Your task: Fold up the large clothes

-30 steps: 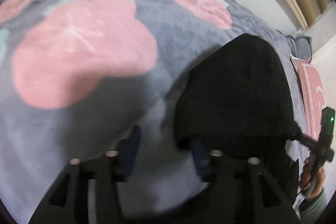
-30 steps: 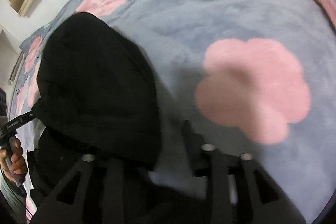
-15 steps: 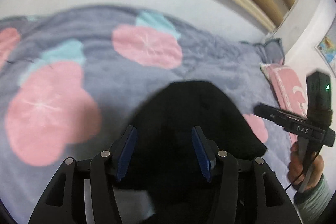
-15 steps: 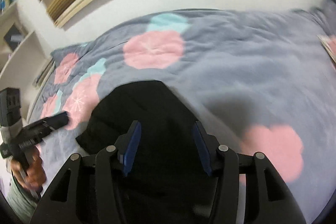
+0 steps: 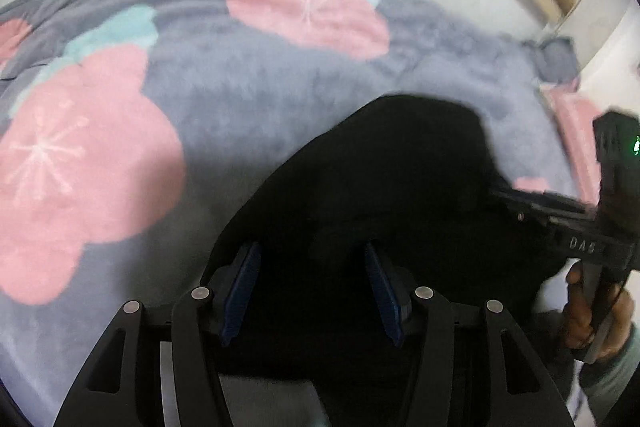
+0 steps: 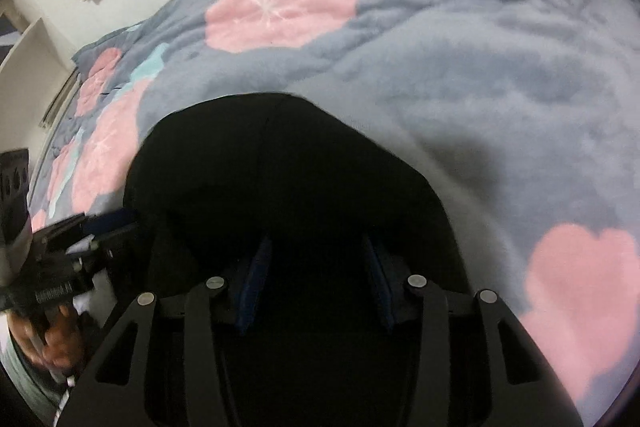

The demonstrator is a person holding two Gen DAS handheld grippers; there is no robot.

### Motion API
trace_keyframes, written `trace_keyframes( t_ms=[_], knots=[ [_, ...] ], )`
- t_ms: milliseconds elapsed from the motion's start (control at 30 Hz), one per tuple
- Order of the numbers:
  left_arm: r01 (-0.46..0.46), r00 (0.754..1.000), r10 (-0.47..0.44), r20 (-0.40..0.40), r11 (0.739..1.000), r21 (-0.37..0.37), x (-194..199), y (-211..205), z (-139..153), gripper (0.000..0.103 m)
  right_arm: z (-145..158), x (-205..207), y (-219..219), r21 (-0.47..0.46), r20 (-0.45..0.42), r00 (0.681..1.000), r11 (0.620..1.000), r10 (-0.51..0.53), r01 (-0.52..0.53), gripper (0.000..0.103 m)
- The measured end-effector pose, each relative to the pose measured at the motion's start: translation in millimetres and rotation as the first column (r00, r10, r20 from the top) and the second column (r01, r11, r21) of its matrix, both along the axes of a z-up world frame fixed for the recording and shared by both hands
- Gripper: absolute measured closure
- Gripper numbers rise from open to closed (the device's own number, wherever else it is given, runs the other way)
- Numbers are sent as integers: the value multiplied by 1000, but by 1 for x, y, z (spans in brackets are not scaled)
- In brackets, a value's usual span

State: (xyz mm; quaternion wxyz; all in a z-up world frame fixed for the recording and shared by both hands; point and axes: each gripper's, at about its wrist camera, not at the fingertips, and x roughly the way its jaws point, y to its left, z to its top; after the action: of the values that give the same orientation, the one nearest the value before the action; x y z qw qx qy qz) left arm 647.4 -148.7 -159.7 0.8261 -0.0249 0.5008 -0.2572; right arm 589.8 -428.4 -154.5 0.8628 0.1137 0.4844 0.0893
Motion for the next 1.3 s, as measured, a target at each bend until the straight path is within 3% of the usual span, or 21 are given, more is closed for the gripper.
trace_keyframes(
  t_ms=[133, 200, 267, 333, 400, 433, 567, 667, 733, 833, 933, 1100, 1300],
  knots=[
    [7, 998, -3, 57, 997, -76, -21, 22, 33, 47, 37, -48, -17, -21, 68, 998, 1000, -3, 4, 52],
    [10, 998, -5, 55, 995, -99, -27, 28, 36, 47, 37, -62, -22, -23, 64, 998, 1000, -16, 17, 52],
    [-3, 999, 6, 38, 996, -88, -23, 29, 25, 47, 21, -61, -24, -38, 18, 1000, 999, -18, 18, 52],
    [-41, 998, 39, -39, 998, -46, -13, 27, -2, 47, -8, -58, -27, -55, -55, 998, 998, -23, 20, 52],
    [-59, 993, 62, -104, 998, 35, -2, 22, -37, 47, -40, -51, -25, -40, -111, 993, 999, -27, 23, 53],
    [-69, 992, 76, -97, 994, 81, -1, 20, -46, 39, -51, -50, -27, -21, -117, 992, 999, -40, 37, 53],
    [-92, 984, 90, -156, 996, -4, 7, 34, -51, 38, -53, -52, -33, 19, -101, 993, 998, -64, 67, 53],
    [-85, 988, 80, -130, 996, -36, 1, 42, -40, 38, -46, -56, -36, 23, -107, 993, 999, -44, 47, 53],
    [-61, 996, 57, -66, 996, -65, -7, 51, -16, 38, -33, -59, -44, 63, -116, 993, 997, -28, 36, 50],
    [-16, 1000, 17, 9, 994, -107, -6, 59, 18, 37, -7, -59, -60, 145, -58, 998, 989, -6, 15, 42],
    [18, 1000, -16, 23, 994, -109, 18, 54, 37, 30, 13, -43, -72, 162, -21, 1000, 987, -8, 12, 32],
    [117, 989, -126, -74, 986, -117, 66, 25, 24, 30, 18, 1, -76, 155, -13, 1000, 988, 18, -15, 32],
    [241, 940, -278, -196, 951, -195, 88, -15, -11, 30, -1, 36, -49, 170, -52, 991, 979, 122, -112, 32]
  ],
)
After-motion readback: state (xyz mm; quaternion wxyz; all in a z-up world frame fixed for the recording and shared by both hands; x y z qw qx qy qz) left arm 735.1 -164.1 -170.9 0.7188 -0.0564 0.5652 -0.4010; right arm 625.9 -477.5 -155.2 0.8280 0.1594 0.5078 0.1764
